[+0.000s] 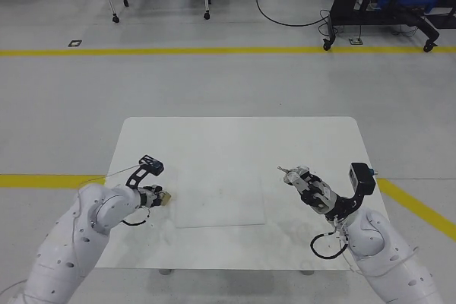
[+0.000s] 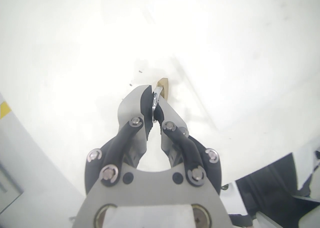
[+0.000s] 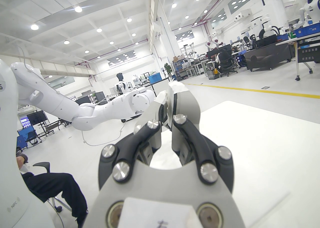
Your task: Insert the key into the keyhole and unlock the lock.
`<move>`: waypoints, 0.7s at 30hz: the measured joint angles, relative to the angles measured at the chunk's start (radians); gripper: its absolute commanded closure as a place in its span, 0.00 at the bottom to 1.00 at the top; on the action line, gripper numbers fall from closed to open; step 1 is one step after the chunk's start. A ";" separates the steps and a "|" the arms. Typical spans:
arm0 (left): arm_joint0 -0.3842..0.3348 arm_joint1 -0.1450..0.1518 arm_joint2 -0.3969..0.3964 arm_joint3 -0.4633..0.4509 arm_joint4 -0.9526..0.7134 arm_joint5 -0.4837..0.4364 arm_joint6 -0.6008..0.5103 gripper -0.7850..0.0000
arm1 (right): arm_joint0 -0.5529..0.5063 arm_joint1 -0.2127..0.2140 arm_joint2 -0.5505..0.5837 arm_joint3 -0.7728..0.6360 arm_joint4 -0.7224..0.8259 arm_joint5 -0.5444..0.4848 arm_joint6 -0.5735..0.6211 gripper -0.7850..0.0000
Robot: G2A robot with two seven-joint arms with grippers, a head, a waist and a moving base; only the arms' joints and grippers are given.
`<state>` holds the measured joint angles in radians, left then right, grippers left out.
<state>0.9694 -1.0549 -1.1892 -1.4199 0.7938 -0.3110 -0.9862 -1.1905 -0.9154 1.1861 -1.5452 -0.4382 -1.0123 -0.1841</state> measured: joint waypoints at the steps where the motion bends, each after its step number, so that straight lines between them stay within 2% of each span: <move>1: 0.008 0.004 -0.031 0.014 -0.088 -0.061 -0.013 1.00 | 0.000 0.000 0.000 0.000 0.000 0.000 0.000 1.00; 2: 0.015 0.012 -0.074 0.035 -0.216 -0.145 -0.041 1.00 | 0.000 0.000 0.000 0.000 0.000 0.000 0.000 1.00; 5: 0.034 0.030 -0.161 0.061 -0.488 -0.287 -0.121 1.00 | 0.000 0.000 0.000 0.000 0.000 0.000 0.000 1.00; 8: 0.076 0.044 -0.211 0.036 -0.631 -0.349 -0.158 1.00 | 0.000 0.000 0.000 0.000 0.000 0.000 0.000 1.00; 21: 0.089 0.047 -0.216 0.028 -0.654 -0.352 -0.171 1.00 | 0.000 0.000 0.000 0.000 0.000 0.000 0.000 1.00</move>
<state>1.0582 -1.0081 -1.4056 -1.3922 0.1403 -0.6631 -1.1568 -1.1905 -0.9154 1.1861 -1.5452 -0.4382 -1.0123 -0.1841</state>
